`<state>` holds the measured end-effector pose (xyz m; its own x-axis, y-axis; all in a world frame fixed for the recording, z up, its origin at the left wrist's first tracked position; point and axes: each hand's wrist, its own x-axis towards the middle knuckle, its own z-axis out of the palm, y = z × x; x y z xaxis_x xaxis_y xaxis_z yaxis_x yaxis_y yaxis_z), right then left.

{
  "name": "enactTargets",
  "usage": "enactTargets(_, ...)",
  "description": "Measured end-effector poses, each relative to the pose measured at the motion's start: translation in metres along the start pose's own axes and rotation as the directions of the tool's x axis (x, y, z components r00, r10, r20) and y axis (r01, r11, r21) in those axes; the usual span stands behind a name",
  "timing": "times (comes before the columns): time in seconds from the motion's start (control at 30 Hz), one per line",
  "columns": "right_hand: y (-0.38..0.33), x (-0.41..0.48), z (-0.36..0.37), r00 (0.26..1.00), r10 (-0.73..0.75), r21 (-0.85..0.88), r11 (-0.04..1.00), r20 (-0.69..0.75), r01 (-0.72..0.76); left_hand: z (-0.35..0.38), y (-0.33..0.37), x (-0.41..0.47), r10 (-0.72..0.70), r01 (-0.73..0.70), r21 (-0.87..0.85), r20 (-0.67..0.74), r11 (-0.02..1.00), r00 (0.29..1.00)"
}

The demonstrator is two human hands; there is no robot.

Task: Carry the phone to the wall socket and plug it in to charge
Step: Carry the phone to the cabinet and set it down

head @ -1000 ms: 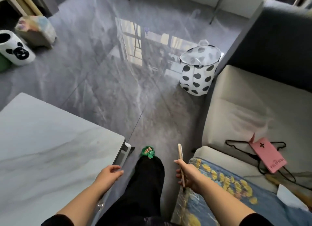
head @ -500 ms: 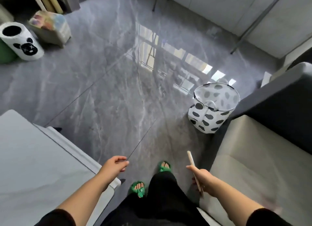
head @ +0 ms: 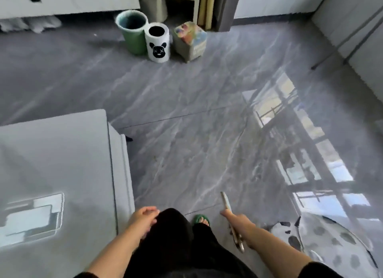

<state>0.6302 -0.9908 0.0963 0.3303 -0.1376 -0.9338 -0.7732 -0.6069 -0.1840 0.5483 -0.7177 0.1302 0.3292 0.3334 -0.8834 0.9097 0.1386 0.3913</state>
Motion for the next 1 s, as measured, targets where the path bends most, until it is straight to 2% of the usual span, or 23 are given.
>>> enactTargets(0.17,-0.138,0.016,0.009,0.984,-0.114,-0.147,0.98,0.135,0.134,-0.039,0.027,0.021,-0.065,0.046,-0.176,-0.104,0.983,0.992)
enactTargets(0.27,-0.211,0.026,0.023,0.973,-0.151,-0.161,0.97,0.175,0.18,-0.067,0.048,0.042,-0.109,0.068,-0.219,-0.18,0.973,0.978)
enactTargets(0.4,-0.29,0.038,0.038,0.969,-0.163,-0.189,0.962,0.186,0.198,-0.104,0.087,0.075,-0.089,0.046,-0.201,-0.215,0.979,0.972)
enactTargets(0.57,-0.365,0.05,0.035,0.979,-0.096,-0.297,0.943,0.18,0.147,-0.145,0.154,0.106,-0.086,0.058,-0.211,-0.124,0.976,0.989)
enactTargets(0.73,-0.447,0.067,0.026,0.981,0.024,-0.31,0.95,0.19,0.037,-0.181,0.243,0.149,0.002,-0.02,-0.196,-0.092,0.98,0.996)
enactTargets(0.83,-0.502,0.083,0.02,0.975,0.085,-0.265,0.964,0.205,-0.028,-0.206,0.298,0.184,0.034,-0.057,-0.278,-0.088,0.959,0.996)
enactTargets(1.0,-0.62,0.119,0.026,0.974,0.079,-0.28,0.96,0.213,-0.017,-0.249,0.38,0.242,-0.002,-0.056,-0.408,-0.14,0.911,0.99)
